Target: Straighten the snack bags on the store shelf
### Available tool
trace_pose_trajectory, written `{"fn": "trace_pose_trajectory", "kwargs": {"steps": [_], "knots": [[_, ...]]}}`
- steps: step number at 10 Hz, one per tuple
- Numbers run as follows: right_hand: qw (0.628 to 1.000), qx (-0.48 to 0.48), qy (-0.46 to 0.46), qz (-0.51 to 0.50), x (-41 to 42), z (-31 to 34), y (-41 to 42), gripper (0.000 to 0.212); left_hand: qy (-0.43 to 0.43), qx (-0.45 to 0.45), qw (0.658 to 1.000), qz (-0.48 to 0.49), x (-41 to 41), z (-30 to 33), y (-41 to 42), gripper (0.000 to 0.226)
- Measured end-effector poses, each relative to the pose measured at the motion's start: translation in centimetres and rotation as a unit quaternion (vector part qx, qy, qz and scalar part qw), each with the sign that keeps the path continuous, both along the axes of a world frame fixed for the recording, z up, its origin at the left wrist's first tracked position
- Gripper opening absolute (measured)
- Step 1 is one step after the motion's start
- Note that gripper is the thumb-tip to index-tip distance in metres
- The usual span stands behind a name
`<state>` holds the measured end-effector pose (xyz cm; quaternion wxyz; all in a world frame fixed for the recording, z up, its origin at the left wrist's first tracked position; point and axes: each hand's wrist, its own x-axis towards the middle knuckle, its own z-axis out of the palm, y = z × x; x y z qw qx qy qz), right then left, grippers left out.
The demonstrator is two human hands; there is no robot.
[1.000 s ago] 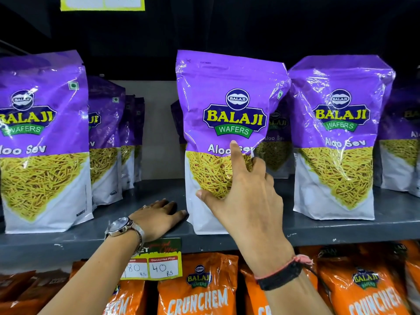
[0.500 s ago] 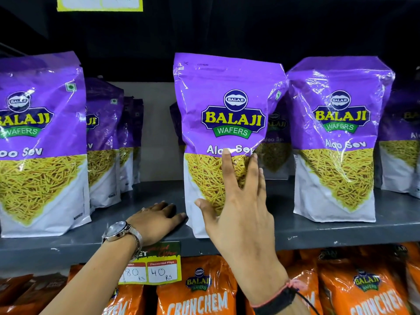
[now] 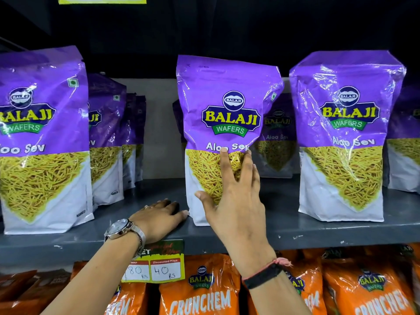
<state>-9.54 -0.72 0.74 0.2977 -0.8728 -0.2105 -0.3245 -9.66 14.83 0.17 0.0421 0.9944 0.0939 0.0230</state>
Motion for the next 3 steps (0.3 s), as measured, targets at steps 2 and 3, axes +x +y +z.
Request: {"fn": "trace_pose_trajectory", "kwargs": {"steps": [2, 3], "knots": [[1.000, -0.004, 0.004, -0.010, 0.14, 0.10, 0.17, 0.083, -0.003, 0.004, 1.000, -0.003, 0.06, -0.06, 0.08, 0.061], [1.000, -0.006, -0.009, -0.014, -0.05, -0.05, 0.06, 0.087, -0.019, -0.003, 1.000, -0.002, 0.16, -0.13, 0.24, 0.062]]}}
